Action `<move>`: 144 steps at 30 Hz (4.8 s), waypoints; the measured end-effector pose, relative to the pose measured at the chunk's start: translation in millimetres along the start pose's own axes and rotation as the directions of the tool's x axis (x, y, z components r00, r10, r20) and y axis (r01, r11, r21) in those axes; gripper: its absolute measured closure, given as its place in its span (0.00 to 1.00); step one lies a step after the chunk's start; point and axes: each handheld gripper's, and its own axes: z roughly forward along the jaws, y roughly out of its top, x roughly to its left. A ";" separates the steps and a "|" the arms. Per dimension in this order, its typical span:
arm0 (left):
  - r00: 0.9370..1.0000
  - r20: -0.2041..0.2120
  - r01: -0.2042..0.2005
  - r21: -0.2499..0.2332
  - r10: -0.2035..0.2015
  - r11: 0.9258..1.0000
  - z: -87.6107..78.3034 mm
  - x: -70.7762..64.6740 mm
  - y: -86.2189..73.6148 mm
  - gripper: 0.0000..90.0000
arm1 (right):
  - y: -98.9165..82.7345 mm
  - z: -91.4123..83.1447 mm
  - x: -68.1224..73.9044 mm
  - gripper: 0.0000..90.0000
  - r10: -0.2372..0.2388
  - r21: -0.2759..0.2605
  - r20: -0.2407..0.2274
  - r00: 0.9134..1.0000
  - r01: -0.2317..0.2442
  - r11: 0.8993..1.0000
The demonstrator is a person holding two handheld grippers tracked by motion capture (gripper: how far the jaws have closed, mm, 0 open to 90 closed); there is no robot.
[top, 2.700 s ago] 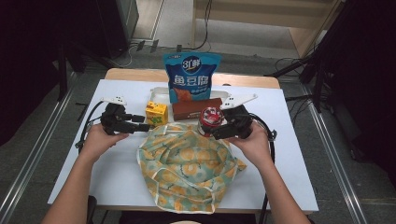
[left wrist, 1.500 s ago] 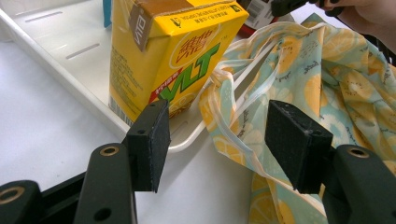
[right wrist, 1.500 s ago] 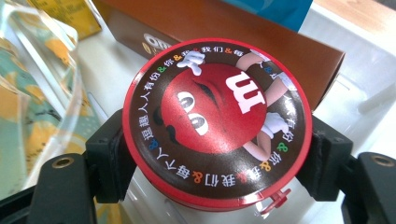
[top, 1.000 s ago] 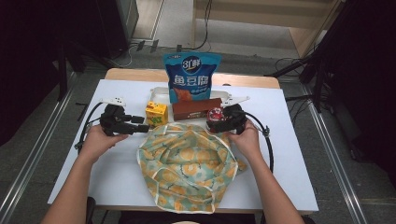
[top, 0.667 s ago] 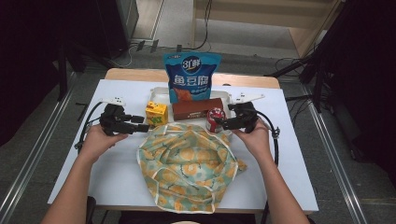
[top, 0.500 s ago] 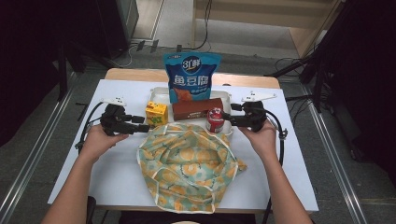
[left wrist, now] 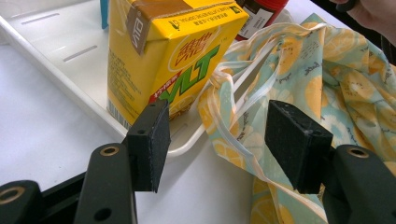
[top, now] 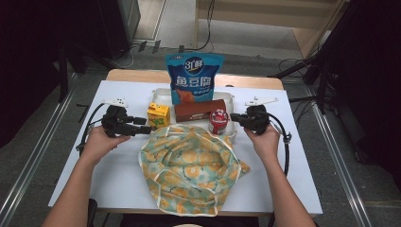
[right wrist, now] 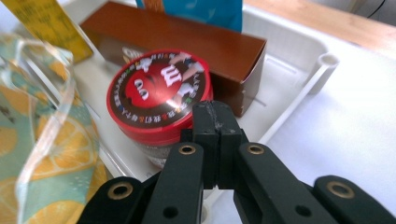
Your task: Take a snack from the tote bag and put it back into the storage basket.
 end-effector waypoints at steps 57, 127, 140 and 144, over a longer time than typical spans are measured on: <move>1.000 -0.001 0.002 -0.008 -0.002 1.000 -1.9 1.4 1.3 0.46 | 4.1 2.2 25.1 1.00 -0.055 -0.010 -0.064 0.996 0.055 0.998; 1.000 0.003 -0.003 0.003 0.003 1.000 -0.5 -1.2 -1.2 0.46 | 12.0 27.6 27.0 1.00 -0.050 0.009 -0.065 0.997 0.050 0.999; 1.000 0.004 -0.005 -0.001 0.005 1.000 -0.9 -1.1 -0.8 0.46 | 10.9 23.2 41.3 1.00 -0.106 0.019 -0.088 0.990 0.108 0.994; 1.000 0.003 -0.006 0.001 0.006 1.000 -0.2 -1.1 -0.7 0.46 | 10.6 23.4 33.0 1.00 -0.082 0.006 -0.058 0.995 0.082 0.997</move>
